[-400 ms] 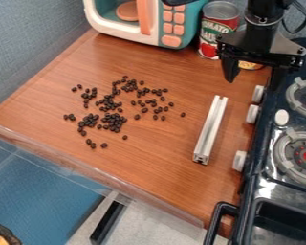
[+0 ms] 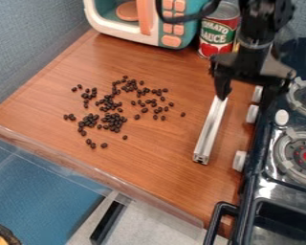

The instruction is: Sweep into pile

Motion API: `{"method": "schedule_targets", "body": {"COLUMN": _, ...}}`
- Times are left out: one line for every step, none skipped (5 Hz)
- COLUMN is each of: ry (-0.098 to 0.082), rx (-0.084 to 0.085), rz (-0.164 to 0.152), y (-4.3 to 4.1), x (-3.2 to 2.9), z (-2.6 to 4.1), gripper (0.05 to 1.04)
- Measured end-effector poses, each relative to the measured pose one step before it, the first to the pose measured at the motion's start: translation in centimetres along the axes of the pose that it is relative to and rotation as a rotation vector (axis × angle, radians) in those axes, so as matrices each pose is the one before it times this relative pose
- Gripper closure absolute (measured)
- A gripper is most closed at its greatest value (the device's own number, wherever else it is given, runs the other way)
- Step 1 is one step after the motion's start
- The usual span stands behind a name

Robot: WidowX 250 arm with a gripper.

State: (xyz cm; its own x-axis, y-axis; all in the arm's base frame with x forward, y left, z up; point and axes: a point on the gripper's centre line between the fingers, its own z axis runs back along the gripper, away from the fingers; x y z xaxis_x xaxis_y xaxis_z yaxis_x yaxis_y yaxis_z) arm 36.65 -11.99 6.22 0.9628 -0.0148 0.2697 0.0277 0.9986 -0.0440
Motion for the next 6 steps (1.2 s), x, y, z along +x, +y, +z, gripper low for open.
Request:
{"method": "schedule_targets", "body": {"ry": 0.0163, "rx": 0.0099, "rz": -0.0082, "y": 0.585, "x": -1.042, "z": -0.864, "gripper": 0.087}}
{"method": "schedule_targets", "body": {"ry": 0.0295, "rx": 0.0177, "rz": 0.0103, "y": 1.398, "x": -1.177, "z": -0.934, "gripper": 0.087}}
{"method": "schedule_targets", "body": {"ry": 0.0120, "rx": 0.0122, "rz": -0.0043, "y": 0.396, "x": -0.816, "z": -0.587, "gripper": 0.087}}
{"method": "schedule_targets", "body": {"ry": -0.0040, "rx": -0.0026, "rz": 0.0103, "y": -0.034, "x": 0.035, "z": -0.025, "gripper": 0.135}}
{"method": "schedule_targets", "body": {"ry": -0.0068, "rx": -0.0085, "rz": 0.0113, "y": -0.080, "x": -0.118, "z": -0.200, "gripper": 0.433}}
{"method": "schedule_targets", "body": {"ry": -0.0009, "rx": 0.0045, "rz": 0.0279, "y": 0.458, "x": 0.097, "z": -0.042, "gripper": 0.723}}
